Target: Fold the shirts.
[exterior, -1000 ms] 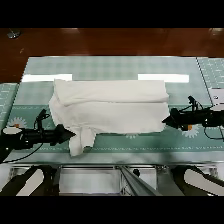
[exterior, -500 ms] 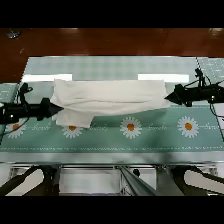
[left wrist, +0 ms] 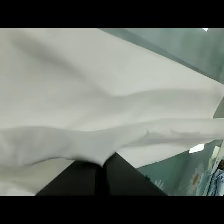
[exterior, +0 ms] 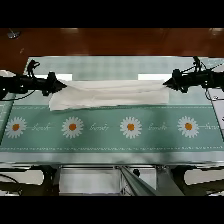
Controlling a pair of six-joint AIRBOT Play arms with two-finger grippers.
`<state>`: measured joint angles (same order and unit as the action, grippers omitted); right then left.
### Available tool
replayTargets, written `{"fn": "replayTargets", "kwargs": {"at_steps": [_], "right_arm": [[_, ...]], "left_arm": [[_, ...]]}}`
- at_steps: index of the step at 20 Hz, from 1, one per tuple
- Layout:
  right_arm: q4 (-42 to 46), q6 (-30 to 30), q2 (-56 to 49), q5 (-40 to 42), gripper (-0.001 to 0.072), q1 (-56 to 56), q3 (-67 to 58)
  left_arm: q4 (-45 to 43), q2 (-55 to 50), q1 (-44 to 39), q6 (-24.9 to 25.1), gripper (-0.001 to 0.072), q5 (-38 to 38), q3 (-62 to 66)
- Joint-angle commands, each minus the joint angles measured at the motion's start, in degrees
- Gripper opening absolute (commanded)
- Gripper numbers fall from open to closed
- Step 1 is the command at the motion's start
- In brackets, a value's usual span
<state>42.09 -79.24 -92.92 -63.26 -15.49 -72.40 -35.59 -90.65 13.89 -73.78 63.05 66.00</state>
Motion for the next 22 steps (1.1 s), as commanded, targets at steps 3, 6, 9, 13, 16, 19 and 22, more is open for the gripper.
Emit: {"fn": "replayTargets", "kwargs": {"at_steps": [3,6,9,13,16,19,22], "right_arm": [[-3.9,2.8,-3.3,-1.5,0.0626,-1.3,-1.7],[-1.4,2.6,-3.3,-6.0,0.0624,-6.1,-3.0],[8.9,-3.4,-3.3,-6.7,0.0624,-7.7,-3.0],[9.8,-4.8,-6.2,-5.7,0.0623,-4.7,-3.0],[9.6,-5.3,-8.0,-5.2,0.0623,-2.2,-3.0],[9.2,-5.4,-9.3,-5.0,0.0623,-0.2,-4.3],[9.1,-5.7,-11.2,-5.3,0.0614,3.5,-6.4]], "left_arm": [[-2.1,-4.4,1.4,-1.2,0.0697,5.6,4.4],[-15.5,-2.4,6.8,-9.5,0.0696,14.2,7.1],[-26.6,4.3,9.4,-11.6,0.0696,11.7,4.2],[-26.4,17.2,6.1,-11.4,0.0696,-2.4,-5.5],[-26.4,25.7,0.7,-11.4,0.0696,-7.3,-11.4],[-25.3,29.1,-5.9,-11.4,0.0696,-7.1,-13.7],[-23.3,27.5,-13.8,-11.4,0.0696,-8.9,-13.8]]}}
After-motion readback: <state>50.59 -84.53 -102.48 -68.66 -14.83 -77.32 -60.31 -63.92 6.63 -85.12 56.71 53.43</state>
